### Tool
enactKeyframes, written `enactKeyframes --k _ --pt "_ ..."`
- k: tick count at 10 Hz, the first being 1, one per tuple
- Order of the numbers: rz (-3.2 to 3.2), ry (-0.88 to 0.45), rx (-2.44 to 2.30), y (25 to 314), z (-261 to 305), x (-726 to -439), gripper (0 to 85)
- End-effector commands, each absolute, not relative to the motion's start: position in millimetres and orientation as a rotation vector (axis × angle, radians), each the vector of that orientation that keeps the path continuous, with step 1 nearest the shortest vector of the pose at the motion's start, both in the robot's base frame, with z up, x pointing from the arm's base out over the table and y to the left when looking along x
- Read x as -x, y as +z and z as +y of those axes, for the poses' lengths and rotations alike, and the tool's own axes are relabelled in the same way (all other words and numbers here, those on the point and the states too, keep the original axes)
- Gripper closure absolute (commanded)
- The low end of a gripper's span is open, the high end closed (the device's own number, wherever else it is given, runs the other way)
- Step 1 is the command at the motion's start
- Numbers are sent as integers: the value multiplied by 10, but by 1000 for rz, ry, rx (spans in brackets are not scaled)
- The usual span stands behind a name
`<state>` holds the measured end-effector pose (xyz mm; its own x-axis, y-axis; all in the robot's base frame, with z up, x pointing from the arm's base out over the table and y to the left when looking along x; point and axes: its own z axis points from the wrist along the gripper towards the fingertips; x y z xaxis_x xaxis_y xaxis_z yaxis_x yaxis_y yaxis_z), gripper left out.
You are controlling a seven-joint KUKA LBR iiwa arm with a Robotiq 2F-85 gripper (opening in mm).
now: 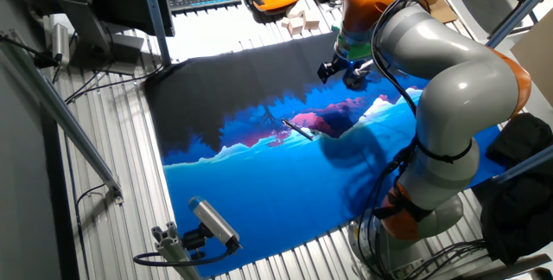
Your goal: Put the pen into the pen holder
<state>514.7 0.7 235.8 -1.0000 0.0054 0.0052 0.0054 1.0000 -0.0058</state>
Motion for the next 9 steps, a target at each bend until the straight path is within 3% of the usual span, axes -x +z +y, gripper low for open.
enactKeyframes --k 1,9 --pt "-3002 9 293 2359 8 -5149 850" --pt "-3018 11 288 2361 11 -5149 850"
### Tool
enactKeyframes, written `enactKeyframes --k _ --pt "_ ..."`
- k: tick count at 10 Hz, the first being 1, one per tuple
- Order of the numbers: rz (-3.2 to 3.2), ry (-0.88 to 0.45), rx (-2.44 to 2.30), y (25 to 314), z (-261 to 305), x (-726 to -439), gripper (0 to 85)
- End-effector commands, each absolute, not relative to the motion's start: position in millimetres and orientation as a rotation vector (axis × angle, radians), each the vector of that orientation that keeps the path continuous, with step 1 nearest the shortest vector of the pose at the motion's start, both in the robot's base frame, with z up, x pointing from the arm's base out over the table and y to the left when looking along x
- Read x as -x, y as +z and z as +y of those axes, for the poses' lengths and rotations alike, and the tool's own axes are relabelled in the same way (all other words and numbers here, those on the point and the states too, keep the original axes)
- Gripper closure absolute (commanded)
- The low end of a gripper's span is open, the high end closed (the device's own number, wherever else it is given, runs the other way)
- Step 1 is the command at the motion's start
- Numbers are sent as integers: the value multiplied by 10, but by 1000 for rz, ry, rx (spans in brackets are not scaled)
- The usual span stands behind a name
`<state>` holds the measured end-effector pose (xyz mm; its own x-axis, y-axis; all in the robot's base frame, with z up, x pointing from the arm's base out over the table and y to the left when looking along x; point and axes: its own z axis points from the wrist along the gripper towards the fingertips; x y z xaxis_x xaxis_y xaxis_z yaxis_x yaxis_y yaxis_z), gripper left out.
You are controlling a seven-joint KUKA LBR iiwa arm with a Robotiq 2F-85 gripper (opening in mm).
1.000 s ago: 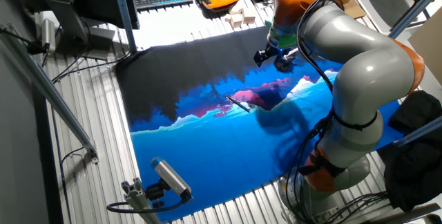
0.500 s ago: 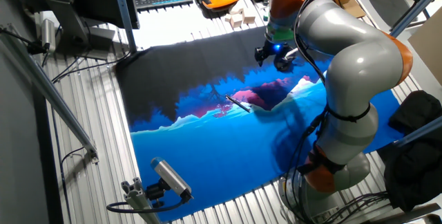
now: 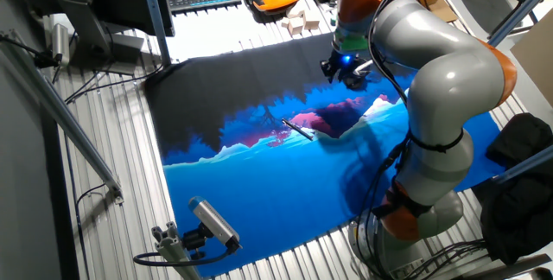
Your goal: Put the pen into the pen holder
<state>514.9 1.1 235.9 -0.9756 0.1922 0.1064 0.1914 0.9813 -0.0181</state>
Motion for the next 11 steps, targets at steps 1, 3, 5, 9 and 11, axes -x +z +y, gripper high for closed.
enactKeyframes --k 1,3,5,9,11 --pt "-3010 6 404 2361 11 -5149 850" --pt "-3014 5 381 2361 11 -5149 850" --pt "-3023 -18 344 2361 11 -5149 850" --pt "-2998 -194 373 2361 11 -5149 850" --pt "-2979 -308 394 2361 11 -5149 850"
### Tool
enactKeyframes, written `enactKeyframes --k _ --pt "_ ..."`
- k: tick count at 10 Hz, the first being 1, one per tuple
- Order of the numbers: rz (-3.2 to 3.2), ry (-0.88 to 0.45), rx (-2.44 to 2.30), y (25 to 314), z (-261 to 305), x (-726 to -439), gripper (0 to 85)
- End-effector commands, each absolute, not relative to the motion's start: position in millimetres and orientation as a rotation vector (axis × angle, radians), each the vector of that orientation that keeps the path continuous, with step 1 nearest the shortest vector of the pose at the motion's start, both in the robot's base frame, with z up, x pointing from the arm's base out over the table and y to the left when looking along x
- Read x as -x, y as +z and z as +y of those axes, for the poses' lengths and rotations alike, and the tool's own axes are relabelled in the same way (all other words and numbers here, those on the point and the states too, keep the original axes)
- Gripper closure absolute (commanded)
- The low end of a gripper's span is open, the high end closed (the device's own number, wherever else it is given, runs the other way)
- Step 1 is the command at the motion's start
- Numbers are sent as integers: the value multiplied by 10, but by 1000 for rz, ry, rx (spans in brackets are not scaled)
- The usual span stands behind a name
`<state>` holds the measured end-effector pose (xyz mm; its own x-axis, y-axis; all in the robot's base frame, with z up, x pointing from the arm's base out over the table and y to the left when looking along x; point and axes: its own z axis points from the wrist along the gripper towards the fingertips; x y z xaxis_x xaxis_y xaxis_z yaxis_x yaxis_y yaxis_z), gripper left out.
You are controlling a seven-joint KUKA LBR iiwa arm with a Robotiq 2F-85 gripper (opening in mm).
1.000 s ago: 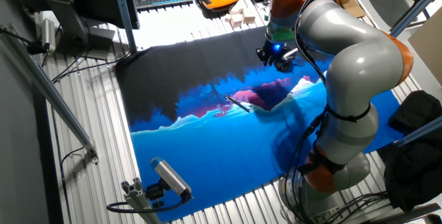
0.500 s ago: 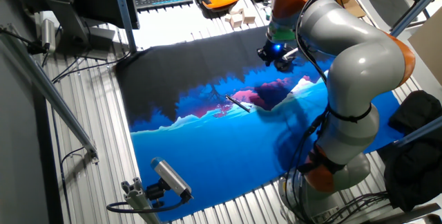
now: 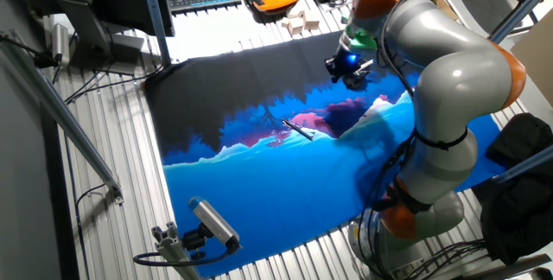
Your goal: Put the pen into the pen holder
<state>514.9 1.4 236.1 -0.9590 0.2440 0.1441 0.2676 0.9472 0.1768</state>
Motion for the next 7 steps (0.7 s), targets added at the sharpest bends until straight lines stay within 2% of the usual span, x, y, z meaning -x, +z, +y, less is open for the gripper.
enactKeyframes --k 1,7 --pt "-2975 -366 403 2361 11 -5149 850" --pt "-3011 -201 39 2361 11 -5149 850"
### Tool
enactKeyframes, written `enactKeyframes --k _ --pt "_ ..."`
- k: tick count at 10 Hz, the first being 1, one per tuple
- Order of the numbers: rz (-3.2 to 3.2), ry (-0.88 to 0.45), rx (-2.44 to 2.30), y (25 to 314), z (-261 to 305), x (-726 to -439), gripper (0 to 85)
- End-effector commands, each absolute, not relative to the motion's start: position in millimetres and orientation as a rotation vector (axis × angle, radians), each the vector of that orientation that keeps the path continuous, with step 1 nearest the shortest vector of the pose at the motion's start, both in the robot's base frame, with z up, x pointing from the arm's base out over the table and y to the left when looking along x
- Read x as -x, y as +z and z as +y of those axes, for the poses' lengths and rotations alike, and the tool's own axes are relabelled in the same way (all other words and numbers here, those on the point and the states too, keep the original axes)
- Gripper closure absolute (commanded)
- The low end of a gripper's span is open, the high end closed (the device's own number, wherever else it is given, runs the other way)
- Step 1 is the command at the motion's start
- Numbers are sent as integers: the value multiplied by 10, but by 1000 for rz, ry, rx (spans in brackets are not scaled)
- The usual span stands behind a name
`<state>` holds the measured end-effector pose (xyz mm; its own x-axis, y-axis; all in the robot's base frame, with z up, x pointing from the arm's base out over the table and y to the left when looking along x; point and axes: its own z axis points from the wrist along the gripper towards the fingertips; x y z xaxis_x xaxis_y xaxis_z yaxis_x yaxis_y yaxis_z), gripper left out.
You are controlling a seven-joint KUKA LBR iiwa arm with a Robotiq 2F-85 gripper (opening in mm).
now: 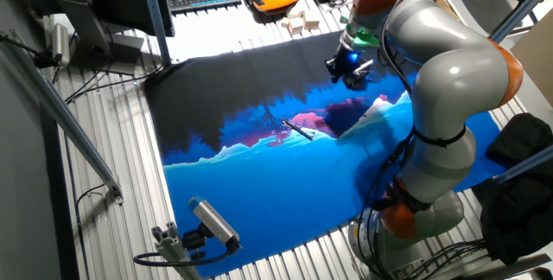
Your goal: Put the pen into the pen holder
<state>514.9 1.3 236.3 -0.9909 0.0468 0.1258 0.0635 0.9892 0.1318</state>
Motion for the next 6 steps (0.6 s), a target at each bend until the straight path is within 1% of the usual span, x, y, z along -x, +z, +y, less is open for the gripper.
enactKeyframes --k 1,2,6 --pt "-3009 -218 -52 2361 11 -5149 850" --pt "-3004 -257 -77 2361 11 -5149 850" --pt "-3028 -289 -212 2344 44 -5162 850"
